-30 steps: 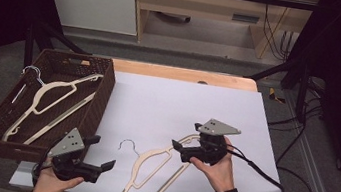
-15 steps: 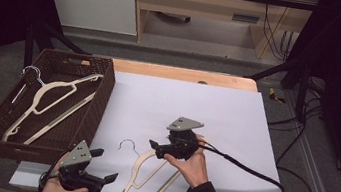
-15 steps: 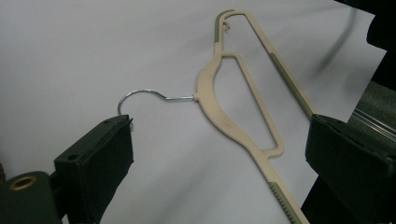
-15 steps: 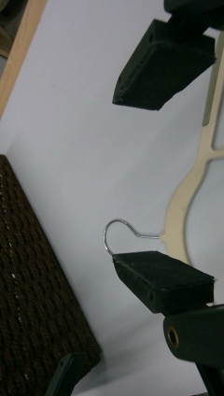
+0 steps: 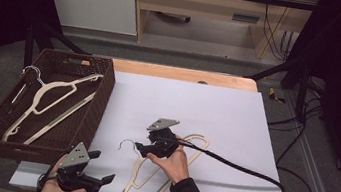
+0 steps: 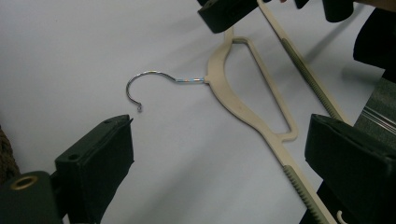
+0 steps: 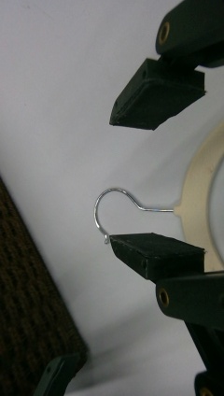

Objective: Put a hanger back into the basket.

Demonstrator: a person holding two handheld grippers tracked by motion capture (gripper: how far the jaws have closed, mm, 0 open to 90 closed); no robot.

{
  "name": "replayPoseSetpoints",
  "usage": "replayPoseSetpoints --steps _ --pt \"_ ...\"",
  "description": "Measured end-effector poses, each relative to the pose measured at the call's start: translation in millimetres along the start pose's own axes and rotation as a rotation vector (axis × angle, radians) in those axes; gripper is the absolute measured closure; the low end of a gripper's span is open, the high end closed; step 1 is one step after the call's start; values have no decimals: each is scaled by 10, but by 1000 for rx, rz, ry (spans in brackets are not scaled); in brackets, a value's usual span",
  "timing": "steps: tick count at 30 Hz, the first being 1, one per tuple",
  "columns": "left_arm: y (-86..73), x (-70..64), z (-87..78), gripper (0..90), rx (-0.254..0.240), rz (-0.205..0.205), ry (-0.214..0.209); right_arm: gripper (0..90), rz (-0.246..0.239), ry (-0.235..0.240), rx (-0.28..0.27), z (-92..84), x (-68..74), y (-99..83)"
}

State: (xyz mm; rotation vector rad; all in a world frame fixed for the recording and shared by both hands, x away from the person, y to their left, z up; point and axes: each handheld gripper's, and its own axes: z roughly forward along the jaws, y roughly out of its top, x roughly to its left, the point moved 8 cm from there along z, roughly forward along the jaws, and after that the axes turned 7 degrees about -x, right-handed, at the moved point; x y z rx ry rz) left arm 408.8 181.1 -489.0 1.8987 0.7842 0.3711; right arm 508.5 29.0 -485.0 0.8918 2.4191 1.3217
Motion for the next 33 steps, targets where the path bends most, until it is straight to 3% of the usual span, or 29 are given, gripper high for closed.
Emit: replayPoseSetpoints --steps 4,7,14,19,21,28,33 --pt "-9 -4 -3 76 5 9 -2 421 -18 12 52 148 40 -82" --pt "-9 -11 -1 75 5 5 -5 471 0 25 87 228 84 -140" --pt "-32 -38 30 75 20 13 -12 599 -1 58 120 373 106 -220" --pt "-45 -52 45 74 28 16 -17 671 -21 51 164 425 161 -280" --pt "-45 -59 47 74 29 17 -20 708 -11 56 163 424 173 -277" --pt "-46 -71 58 74 29 11 -21 802 -52 40 180 406 196 -301" --pt "-44 -76 61 74 31 10 -22 837 -84 1 209 410 232 -298"
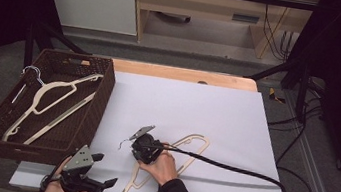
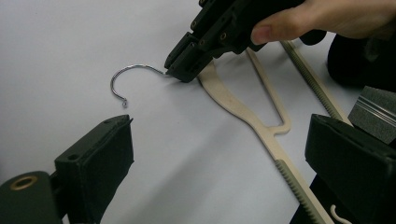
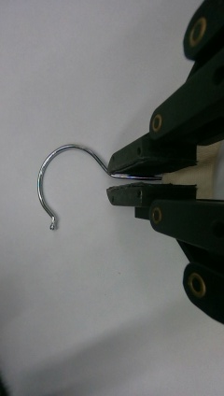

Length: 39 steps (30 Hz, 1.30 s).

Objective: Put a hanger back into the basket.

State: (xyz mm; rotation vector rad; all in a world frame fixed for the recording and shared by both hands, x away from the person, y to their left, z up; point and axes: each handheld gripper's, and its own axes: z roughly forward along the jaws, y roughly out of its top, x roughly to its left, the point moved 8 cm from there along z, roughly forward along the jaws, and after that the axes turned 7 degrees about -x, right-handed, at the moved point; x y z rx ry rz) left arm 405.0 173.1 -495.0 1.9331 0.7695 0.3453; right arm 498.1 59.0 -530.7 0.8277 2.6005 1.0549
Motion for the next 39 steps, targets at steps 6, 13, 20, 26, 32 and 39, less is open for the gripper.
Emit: replayPoseSetpoints --steps 6,13,20,26,32,39 --pt "-2 -2 7 75 3 -4 -3 890 25 9 18 -1 13 6" --pt "7 -21 46 77 12 -29 -12 892 55 24 14 -35 9 20" --pt "38 -55 209 102 55 -78 -36 892 26 29 -46 -226 30 122" --pt "89 -113 382 185 88 -119 -79 893 5 39 -104 -399 54 199" --pt "139 -243 517 297 124 -132 -135 893 -24 42 -158 -571 69 267" --pt "153 -321 612 494 180 -196 -155 892 -32 45 -187 -702 90 302"
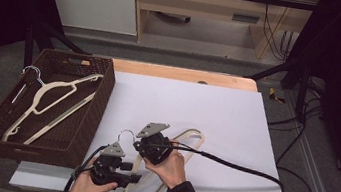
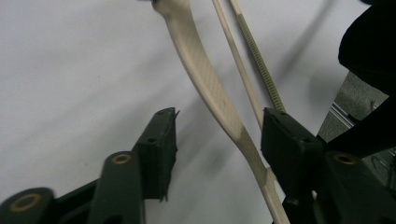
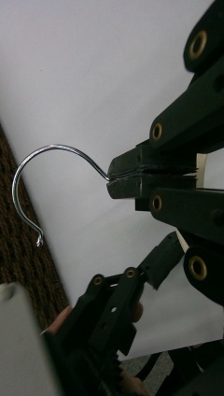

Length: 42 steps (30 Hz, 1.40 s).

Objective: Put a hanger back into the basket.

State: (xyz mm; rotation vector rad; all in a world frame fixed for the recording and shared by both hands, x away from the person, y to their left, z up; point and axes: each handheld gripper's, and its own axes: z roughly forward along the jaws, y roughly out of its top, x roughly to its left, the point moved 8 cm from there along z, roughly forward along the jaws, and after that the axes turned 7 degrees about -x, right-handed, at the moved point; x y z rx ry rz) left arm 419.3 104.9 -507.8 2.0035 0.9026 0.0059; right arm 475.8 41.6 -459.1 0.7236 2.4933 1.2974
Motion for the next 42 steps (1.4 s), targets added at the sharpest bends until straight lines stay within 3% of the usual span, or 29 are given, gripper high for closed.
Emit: replayPoseSetpoints --steps 5,9,15,23,28,32,37,42 --pt "40 -38 1 644 -9 -50 -22 892 16 11 -26 -57 -22 16" --pt "69 -80 -7 745 -25 -59 -10 892 16 11 -40 -97 -50 22" --pt "116 -102 -49 790 -54 -114 1 889 16 7 -67 -188 -73 67" --pt "241 -98 -205 855 -122 -131 12 855 3 18 -124 -429 -55 193" --pt "377 -108 -364 867 -169 -98 42 741 -22 16 -169 -657 -40 270" --pt "497 -120 -475 867 -198 -83 42 601 -26 17 -243 -844 -61 287" --pt "685 -164 -638 867 -226 -40 51 425 27 -31 -350 -1131 -258 256" --pt "902 -185 -839 868 -242 26 70 306 66 -99 -412 -1429 -505 186"
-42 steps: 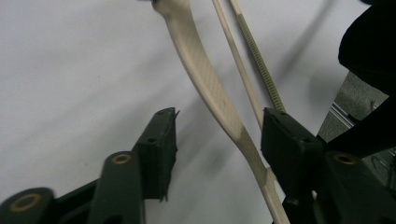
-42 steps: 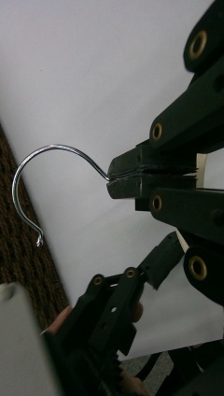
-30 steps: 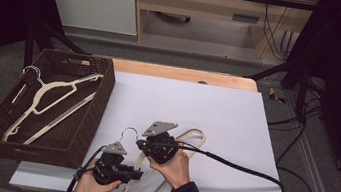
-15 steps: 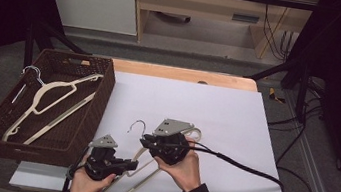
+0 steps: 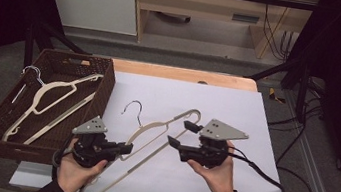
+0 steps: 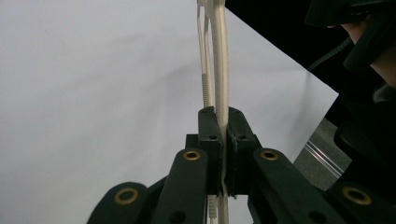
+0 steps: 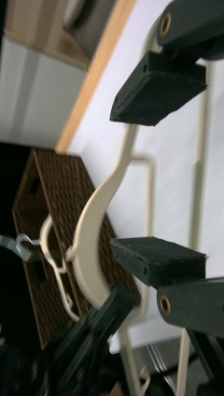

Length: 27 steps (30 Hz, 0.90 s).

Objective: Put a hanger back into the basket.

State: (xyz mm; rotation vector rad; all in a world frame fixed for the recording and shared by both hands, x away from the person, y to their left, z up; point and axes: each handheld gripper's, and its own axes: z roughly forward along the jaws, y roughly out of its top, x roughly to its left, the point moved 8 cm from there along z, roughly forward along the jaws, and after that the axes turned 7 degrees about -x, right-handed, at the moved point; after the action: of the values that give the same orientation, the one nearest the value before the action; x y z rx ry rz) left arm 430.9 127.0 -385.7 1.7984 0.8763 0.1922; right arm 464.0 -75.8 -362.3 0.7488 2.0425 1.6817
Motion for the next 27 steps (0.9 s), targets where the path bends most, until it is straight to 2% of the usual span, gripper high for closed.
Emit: replayPoseSetpoints --steps 6,7,11,15,22,24,27 --pt "301 63 -177 868 -5 77 0 214 23 -54 -69 -301 -242 2" --pt "346 76 -203 867 -5 102 3 199 30 -61 -73 -339 -276 -11" --pt "515 115 -314 867 -8 157 9 138 33 -113 -68 -453 -407 -103" --pt "665 192 -435 867 -10 196 20 107 42 -128 -45 -520 -481 -234" --pt "897 465 -660 868 -18 244 68 75 55 -167 -6 -643 -611 -430" --pt "937 560 -718 867 -12 252 64 65 60 -174 -3 -672 -637 -469" --pt "988 718 -806 867 -18 255 80 52 70 -181 -5 -696 -663 -494"
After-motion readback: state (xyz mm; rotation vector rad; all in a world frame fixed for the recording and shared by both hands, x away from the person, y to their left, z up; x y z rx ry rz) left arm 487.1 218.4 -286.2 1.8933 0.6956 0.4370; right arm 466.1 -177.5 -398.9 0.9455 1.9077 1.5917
